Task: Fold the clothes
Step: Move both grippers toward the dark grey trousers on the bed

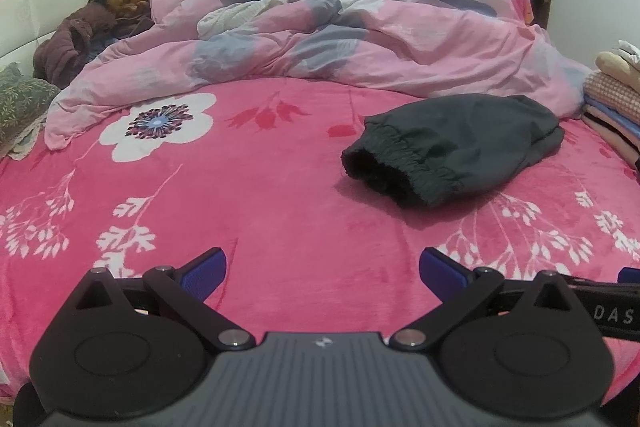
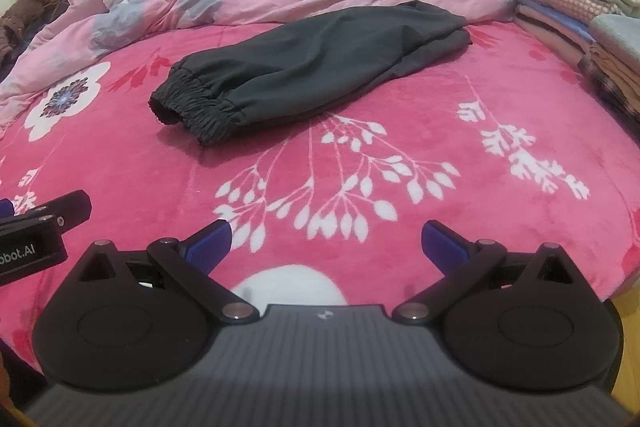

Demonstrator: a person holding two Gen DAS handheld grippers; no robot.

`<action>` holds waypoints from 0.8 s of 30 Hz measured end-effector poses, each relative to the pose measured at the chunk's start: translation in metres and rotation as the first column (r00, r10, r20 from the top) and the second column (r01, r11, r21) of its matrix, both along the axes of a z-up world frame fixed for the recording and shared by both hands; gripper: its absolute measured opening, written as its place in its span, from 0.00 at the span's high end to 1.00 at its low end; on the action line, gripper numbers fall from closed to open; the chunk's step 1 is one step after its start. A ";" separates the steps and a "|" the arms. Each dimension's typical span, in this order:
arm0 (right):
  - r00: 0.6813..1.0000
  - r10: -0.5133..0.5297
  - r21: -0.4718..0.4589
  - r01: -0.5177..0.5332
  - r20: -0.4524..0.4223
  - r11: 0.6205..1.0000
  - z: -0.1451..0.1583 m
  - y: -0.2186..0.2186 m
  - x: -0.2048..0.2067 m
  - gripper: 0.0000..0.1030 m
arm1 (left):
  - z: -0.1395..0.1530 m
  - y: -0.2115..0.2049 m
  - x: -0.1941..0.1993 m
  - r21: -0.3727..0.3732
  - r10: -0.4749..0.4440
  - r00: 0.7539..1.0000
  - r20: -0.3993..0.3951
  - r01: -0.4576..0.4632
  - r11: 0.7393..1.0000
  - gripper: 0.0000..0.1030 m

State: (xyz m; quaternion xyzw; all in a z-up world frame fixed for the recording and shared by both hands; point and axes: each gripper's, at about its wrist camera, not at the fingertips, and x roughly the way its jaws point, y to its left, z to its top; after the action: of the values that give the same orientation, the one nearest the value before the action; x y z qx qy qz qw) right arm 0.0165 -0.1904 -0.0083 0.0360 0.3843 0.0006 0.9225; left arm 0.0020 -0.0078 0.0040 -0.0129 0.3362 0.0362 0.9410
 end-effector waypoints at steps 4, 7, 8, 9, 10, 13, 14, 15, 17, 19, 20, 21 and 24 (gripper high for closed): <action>1.000 0.006 0.010 -0.006 -0.001 1.000 0.001 0.002 0.001 0.01 | 0.001 0.002 0.000 0.001 0.003 1.000 0.000 -0.003 1.000 0.00; 1.000 0.011 0.017 -0.011 -0.002 1.000 0.001 0.003 0.002 0.01 | 0.001 0.003 0.000 0.001 0.009 1.000 0.000 -0.009 1.000 0.00; 1.000 0.012 0.017 -0.012 -0.002 1.000 0.001 0.004 0.002 0.01 | 0.001 0.004 0.001 0.000 0.012 1.000 0.000 -0.012 1.000 0.00; 1.000 0.013 0.017 -0.013 -0.003 1.000 0.001 0.004 0.002 0.01 | 0.001 0.004 0.001 -0.001 0.013 1.000 0.000 -0.013 1.000 0.00; 1.000 0.014 0.017 -0.014 -0.004 1.000 0.001 0.004 0.003 0.01 | 0.001 0.004 0.001 -0.002 0.014 1.000 -0.001 -0.014 1.000 0.00; 1.000 0.016 0.015 -0.015 -0.005 1.000 0.001 0.006 0.003 0.01 | 0.001 0.006 0.002 -0.004 0.021 1.000 -0.004 -0.021 1.000 0.00; 1.000 0.016 0.014 -0.016 -0.005 1.000 0.001 0.006 0.003 0.01 | 0.001 0.007 0.001 -0.005 0.023 1.000 -0.003 -0.023 1.000 0.00; 1.000 0.016 0.013 -0.016 -0.005 1.000 0.001 0.006 0.003 0.01 | 0.001 0.008 0.002 -0.005 0.025 1.000 -0.003 -0.025 1.000 0.00; 1.000 0.017 0.012 -0.017 -0.005 1.000 0.001 0.006 0.004 0.01 | 0.001 0.009 0.002 -0.006 0.028 1.000 -0.003 -0.028 1.000 0.00; 1.000 0.018 0.010 -0.018 -0.005 1.000 0.001 0.006 0.005 0.01 | 0.001 0.009 0.003 -0.006 0.030 1.000 -0.003 -0.030 1.000 0.00; 1.000 0.018 0.009 -0.018 -0.005 1.000 0.001 0.007 0.005 0.01 | 0.001 0.009 0.003 -0.006 0.030 1.000 -0.003 -0.030 1.000 0.00; 1.000 0.019 0.008 -0.019 -0.005 1.000 0.001 0.007 0.005 0.01 | 0.000 0.009 0.003 -0.006 0.030 1.000 -0.004 -0.030 1.000 0.00; 1.000 0.019 0.005 -0.018 -0.006 1.000 0.000 0.008 0.006 0.01 | 0.000 0.009 0.004 -0.007 0.029 1.000 -0.005 -0.029 1.000 0.00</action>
State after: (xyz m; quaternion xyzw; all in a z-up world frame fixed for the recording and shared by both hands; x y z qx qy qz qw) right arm 0.0224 -0.1828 -0.0079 0.0347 0.3873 0.0100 0.9212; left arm 0.0058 0.0012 0.0036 -0.0208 0.3385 0.0487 0.9395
